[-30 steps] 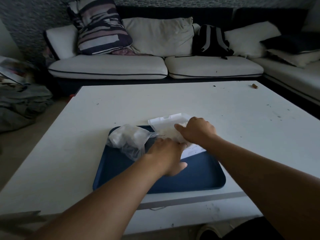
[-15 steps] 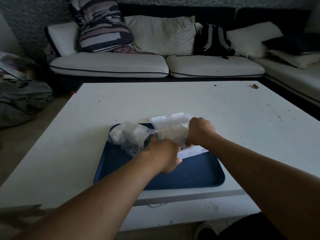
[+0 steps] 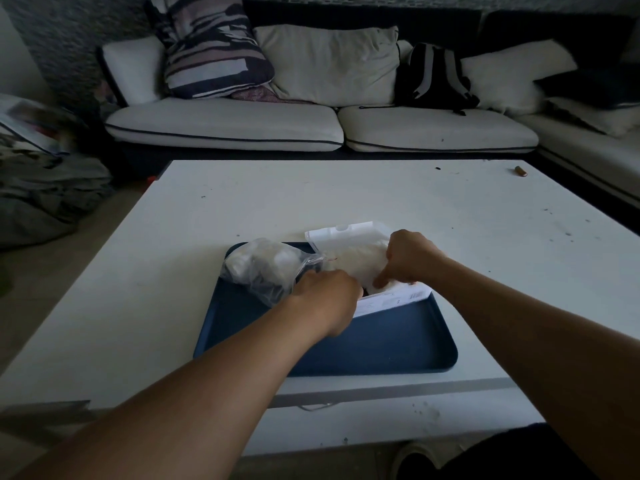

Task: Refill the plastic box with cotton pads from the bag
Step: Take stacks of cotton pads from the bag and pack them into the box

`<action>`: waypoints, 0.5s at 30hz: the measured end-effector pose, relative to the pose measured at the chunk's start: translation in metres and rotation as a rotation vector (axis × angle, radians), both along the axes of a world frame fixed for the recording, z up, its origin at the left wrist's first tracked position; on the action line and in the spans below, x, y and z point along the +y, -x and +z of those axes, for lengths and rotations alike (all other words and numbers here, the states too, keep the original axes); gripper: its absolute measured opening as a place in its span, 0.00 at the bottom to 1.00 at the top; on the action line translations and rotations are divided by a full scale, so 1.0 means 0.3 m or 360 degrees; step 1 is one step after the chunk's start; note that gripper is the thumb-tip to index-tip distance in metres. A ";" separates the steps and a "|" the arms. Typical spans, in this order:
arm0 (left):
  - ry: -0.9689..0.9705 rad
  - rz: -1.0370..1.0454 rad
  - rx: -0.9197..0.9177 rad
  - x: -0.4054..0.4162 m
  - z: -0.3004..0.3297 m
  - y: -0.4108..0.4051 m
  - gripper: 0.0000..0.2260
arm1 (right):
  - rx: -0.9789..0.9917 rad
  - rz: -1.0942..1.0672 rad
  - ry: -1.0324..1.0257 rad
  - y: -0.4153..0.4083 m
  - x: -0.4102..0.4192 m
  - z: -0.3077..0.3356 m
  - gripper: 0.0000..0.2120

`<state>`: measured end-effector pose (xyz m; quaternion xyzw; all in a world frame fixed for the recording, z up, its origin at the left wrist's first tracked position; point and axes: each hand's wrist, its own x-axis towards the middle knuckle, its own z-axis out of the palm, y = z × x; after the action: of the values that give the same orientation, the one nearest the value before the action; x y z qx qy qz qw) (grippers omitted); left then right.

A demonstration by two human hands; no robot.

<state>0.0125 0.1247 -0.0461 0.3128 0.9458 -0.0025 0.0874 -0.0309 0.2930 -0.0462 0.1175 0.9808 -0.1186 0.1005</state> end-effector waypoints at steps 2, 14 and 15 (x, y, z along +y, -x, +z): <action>-0.0039 0.0018 -0.0004 -0.001 -0.001 -0.003 0.09 | 0.0131 -0.0027 -0.0192 -0.016 -0.015 0.001 0.21; -0.0042 -0.0029 0.0032 -0.016 -0.024 0.016 0.09 | 0.0388 0.0028 0.0193 -0.020 0.012 0.077 0.21; -0.0051 -0.0037 0.0027 -0.021 -0.028 0.021 0.12 | 0.0526 0.0014 0.0329 -0.023 0.014 0.116 0.16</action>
<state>0.0063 0.1183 -0.0546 0.3251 0.9427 0.0091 0.0744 -0.0239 0.2973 -0.0115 0.0813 0.9671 -0.2359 -0.0501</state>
